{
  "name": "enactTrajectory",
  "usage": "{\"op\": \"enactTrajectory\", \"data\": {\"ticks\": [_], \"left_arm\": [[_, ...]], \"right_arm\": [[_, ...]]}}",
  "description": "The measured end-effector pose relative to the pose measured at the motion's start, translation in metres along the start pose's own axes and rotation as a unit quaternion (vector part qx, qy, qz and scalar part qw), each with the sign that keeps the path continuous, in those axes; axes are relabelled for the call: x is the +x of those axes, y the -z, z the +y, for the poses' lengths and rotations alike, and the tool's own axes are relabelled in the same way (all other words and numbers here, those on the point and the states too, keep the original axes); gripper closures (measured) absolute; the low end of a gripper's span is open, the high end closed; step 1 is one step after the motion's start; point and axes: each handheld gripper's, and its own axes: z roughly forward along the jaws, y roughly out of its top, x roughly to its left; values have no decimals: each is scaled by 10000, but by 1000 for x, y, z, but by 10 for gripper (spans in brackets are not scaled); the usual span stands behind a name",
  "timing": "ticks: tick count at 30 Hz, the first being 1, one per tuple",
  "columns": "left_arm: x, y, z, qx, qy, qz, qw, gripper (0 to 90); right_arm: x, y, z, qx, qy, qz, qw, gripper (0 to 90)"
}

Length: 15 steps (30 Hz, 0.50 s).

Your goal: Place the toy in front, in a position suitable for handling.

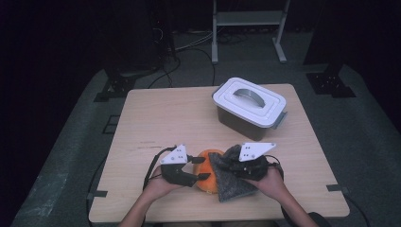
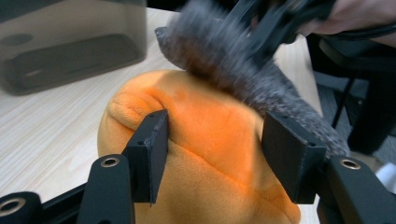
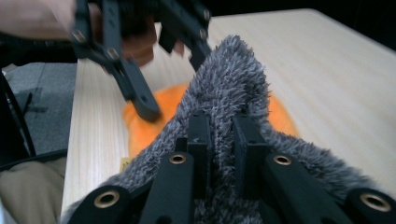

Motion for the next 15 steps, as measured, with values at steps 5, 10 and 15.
{"op": "enactTrajectory", "data": {"ticks": [5,10,15], "left_arm": [[5,9,-1,-465,283,188,9983,334],[5,2,-4,-188,265,171,9993,338],[4,2,-5,-210,267,182,9993,364]], "right_arm": [[-1,1,-13,5,-56,33,10000,782],[-2,7,-17,126,6,96,9999,776],[-7,15,-18,258,37,-26,9997,781]]}}
